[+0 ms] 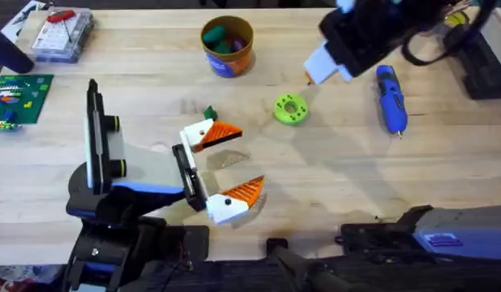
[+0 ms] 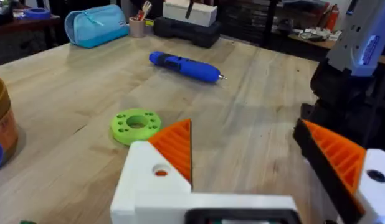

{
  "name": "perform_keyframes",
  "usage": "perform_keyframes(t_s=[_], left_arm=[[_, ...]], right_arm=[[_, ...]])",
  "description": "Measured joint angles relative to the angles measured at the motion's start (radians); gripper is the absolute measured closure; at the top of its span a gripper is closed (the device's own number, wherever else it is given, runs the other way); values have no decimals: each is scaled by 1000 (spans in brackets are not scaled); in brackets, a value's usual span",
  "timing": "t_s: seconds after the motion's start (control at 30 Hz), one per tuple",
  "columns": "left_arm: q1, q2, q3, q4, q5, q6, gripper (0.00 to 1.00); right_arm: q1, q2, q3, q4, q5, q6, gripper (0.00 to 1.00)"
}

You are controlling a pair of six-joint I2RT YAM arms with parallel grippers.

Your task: Pick up the gripper from the table and insert it into the empty holder that is missing its gripper. Then pick up a screw, insert it into the mounting hole, and use the screwdriver to tighten it. Finally, clean up the table by picking up the vegetable and placing it into the bucket.

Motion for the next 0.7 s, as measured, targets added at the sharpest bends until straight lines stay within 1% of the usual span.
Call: perform_keyframes(t_s=[0.27,0.4,0.5,0.7], left_arm=[[0,0,0,0,0,0,9],[0,0,0,0,0,0,9],[0,0,0,0,0,0,9],[0,0,0,0,0,0,9]], right_arm=[[97,151,183,-28,-3,-26,998],[147,210,254,-29,-3,-60,998],[201,233,280,-29,-3,-97,998],[306,237,309,-27,-3,-158,998]])
